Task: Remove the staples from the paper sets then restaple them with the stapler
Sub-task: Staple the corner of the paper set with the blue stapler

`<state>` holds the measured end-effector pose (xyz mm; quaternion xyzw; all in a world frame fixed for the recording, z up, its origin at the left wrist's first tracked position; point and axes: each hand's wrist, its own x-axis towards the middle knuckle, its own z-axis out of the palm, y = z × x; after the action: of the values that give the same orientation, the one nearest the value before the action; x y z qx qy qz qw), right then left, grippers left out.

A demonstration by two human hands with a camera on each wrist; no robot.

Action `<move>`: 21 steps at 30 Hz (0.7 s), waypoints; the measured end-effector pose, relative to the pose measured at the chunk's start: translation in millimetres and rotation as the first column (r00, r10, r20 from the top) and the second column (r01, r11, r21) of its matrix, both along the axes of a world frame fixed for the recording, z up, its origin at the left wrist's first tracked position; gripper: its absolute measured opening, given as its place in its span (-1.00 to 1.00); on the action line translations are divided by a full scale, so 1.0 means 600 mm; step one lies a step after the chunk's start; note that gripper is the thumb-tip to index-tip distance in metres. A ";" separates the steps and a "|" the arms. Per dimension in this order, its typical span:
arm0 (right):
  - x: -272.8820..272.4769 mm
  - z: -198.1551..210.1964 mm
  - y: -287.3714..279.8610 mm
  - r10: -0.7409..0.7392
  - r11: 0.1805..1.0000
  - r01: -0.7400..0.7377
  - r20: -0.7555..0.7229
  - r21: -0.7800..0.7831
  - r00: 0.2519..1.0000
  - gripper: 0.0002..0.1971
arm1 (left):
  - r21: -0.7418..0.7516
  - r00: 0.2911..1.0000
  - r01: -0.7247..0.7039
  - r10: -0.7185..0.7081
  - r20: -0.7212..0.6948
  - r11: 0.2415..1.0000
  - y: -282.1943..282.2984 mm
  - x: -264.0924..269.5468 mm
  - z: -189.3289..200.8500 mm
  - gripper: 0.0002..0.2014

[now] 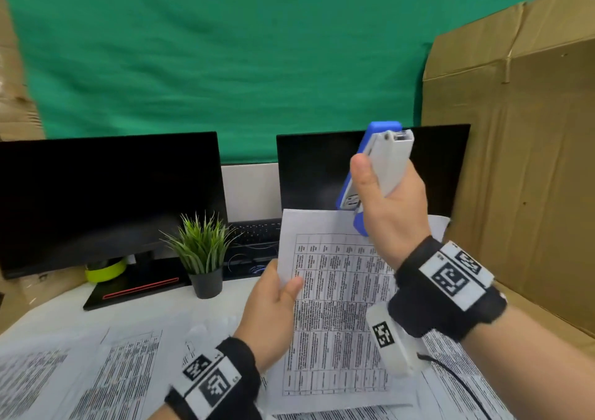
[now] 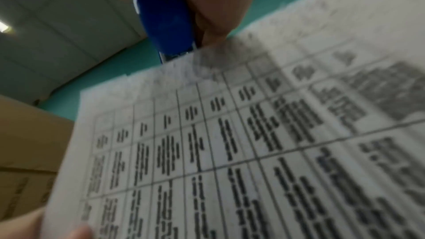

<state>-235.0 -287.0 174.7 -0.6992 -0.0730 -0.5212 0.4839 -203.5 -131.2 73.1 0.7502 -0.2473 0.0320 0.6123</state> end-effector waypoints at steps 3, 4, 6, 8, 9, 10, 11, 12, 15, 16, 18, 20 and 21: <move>0.012 0.004 0.004 -0.082 0.996 0.082 -0.001 -0.042 0.997 -0.68 | 0.005 1.000 0.027 -0.027 0.012 1.000 -0.006 -0.008 0.002 -0.70; 0.015 0.006 0.003 -0.105 0.994 0.104 0.001 -0.044 0.995 -0.68 | 0.011 0.999 0.027 -0.027 0.017 1.000 -0.007 -0.010 0.001 -0.70; 0.022 0.008 -0.004 -0.129 0.991 0.129 0.000 -0.034 0.992 -0.66 | 0.009 0.999 0.041 -0.041 0.024 0.999 -0.008 -0.013 0.000 -0.71; 0.028 0.008 -0.011 -0.144 0.989 0.143 -0.011 -0.029 0.990 -0.66 | 0.011 0.998 0.060 -0.060 0.008 0.998 -0.013 -0.013 -0.001 -0.71; 0.033 0.006 -0.015 -0.151 0.988 0.150 -0.036 -0.022 0.988 -0.67 | 0.016 0.998 0.063 -0.063 -0.010 0.998 -0.016 -0.011 -0.004 -0.70; 0.038 0.004 -0.019 -0.146 0.989 0.146 -0.071 -0.002 0.987 -0.69 | 0.021 0.997 0.063 -0.062 -0.036 0.998 -0.020 -0.007 -0.008 -0.70; 0.041 0.004 -0.022 -0.122 0.991 0.127 -0.105 0.034 0.987 -0.71 | 0.019 0.995 0.058 -0.057 -0.081 0.998 -0.023 -0.003 -0.013 -0.71; 0.043 0.004 -0.025 -0.086 0.992 0.098 -0.133 0.084 0.987 -0.72 | 0.015 0.989 0.052 -0.050 -0.142 0.999 -0.026 0.002 -0.020 -0.72; 0.032 0.007 -0.042 -0.038 0.977 0.069 -0.153 0.203 0.988 -0.66 | -0.034 0.944 0.046 -0.055 -0.325 0.998 -0.025 0.017 -0.040 -0.73; 0.025 0.005 -0.051 -0.029 0.966 0.068 -0.159 0.248 0.987 -0.70 | -0.073 0.927 0.040 -0.064 -0.369 0.997 -0.023 0.022 -0.043 -0.72; 0.007 -0.008 -0.078 0.005 0.940 0.074 -0.230 0.332 0.973 -0.76 | -0.154 0.898 0.022 -0.087 -0.431 0.988 -0.014 0.033 -0.045 -0.71; -0.016 -0.030 -0.107 0.105 0.919 0.053 -0.373 0.390 0.922 -0.71 | -0.225 0.882 0.032 -0.133 -0.451 0.974 -0.009 0.044 -0.049 -0.68; -0.028 -0.041 -0.118 0.205 0.904 0.010 -0.452 0.428 0.868 -0.67 | -0.240 0.875 0.054 -0.162 -0.456 0.969 -0.009 0.048 -0.051 -0.66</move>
<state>-251.5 -357.8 150.2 -0.6832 0.1278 -0.3060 0.6506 -174.8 -136.5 42.3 0.6478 -0.1274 -0.1587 0.7342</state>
